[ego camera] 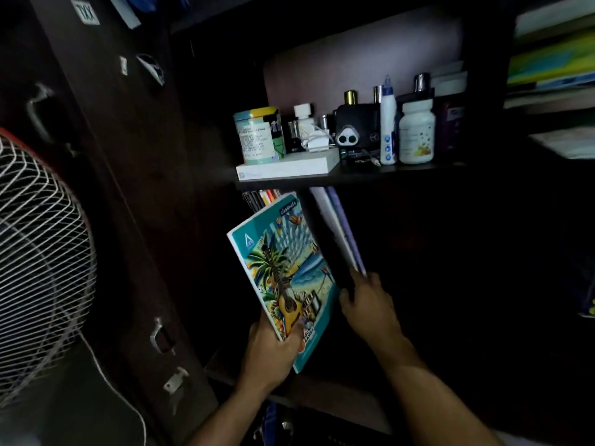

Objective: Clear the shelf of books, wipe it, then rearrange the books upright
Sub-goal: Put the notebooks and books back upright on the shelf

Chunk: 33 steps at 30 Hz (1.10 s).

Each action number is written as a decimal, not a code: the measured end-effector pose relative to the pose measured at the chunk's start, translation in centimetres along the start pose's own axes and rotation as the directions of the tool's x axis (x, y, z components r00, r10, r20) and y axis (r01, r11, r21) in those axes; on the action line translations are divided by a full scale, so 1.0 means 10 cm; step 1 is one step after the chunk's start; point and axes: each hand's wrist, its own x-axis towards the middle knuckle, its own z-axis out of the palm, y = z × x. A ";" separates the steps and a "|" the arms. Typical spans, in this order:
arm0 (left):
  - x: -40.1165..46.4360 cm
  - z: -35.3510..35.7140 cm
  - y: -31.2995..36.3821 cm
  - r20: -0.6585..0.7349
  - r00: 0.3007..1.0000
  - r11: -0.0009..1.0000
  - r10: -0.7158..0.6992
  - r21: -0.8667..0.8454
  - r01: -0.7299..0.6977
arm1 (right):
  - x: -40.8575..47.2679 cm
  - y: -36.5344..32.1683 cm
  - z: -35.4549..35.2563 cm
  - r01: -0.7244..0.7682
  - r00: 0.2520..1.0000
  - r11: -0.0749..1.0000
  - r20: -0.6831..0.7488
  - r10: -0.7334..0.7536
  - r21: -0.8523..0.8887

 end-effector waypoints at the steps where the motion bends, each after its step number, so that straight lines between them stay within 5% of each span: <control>1: 0.00 0.01 0.00 0.009 1.000 1.000 0.001 0.004 -0.001 | 0.01 0.01 -0.02 -0.027 1.000 1.000 -0.009 0.027 0.014; 8: 0.16 0.15 0.12 0.117 0.993 0.999 0.014 -0.037 -0.010 | 0.03 0.02 -0.04 -0.050 0.997 0.999 -0.057 0.050 0.001; 18: 0.57 0.51 0.28 -0.056 0.998 0.997 0.031 -0.068 -0.035 | 0.06 0.08 -0.04 0.047 0.999 0.999 0.000 -0.047 0.015; 27: 0.61 0.50 0.16 0.167 0.982 0.929 0.088 -0.368 -0.021 | 0.03 0.12 0.00 0.157 0.983 0.987 0.091 -0.158 0.025; 33: 0.77 0.54 0.32 0.012 0.998 0.929 -0.064 -0.365 0.064 | 0.01 0.12 0.01 0.251 0.951 0.962 0.159 -0.266 0.111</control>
